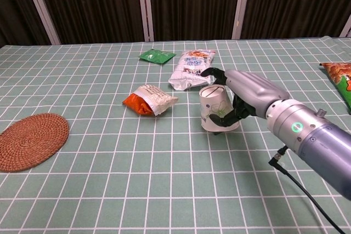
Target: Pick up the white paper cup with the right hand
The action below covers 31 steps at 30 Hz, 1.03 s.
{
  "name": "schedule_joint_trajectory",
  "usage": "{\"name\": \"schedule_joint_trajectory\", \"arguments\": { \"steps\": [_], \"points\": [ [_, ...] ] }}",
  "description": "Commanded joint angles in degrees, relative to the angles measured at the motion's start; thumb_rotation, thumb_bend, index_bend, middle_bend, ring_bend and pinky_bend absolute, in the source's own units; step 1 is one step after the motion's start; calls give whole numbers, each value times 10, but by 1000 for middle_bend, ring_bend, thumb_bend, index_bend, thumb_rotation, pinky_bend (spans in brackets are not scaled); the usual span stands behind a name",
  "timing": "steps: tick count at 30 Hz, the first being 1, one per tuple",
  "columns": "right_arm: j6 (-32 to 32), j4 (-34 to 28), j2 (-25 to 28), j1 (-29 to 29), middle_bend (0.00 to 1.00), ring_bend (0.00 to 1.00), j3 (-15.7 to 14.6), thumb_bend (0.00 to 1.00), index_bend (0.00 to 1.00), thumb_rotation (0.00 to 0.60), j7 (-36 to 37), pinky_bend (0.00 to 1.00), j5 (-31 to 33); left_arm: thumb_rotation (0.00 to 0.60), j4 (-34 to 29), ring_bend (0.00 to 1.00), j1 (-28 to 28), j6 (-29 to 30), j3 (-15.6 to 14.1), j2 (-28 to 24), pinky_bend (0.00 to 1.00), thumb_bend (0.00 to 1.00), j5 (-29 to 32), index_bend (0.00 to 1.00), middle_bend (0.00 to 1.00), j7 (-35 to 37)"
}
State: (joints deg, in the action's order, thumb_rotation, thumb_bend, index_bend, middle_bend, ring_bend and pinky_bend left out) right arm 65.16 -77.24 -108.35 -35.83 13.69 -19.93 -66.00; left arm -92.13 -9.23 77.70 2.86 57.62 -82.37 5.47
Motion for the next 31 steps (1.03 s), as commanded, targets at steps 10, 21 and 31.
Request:
{"name": "schedule_joint_trajectory", "arguments": {
  "steps": [10,21,31],
  "points": [
    [6,-47,34,17,50,0,-30,222,0,600,-4,126,-26,600,-2,0,1,2,-1,-2,0,0,-3,0,0,1],
    [86,-132,184,57,25,0,-77,79,0,600,-5,18,-162,600,3,0,7,24,3,1,0,0,-8,0,0,-10],
    [194,-146,342,135,0,0,-114,0,0,600,-17,0,-232,600,13,0,19,73,9,18,0,0,-28,0,0,-24]
  ]
}}
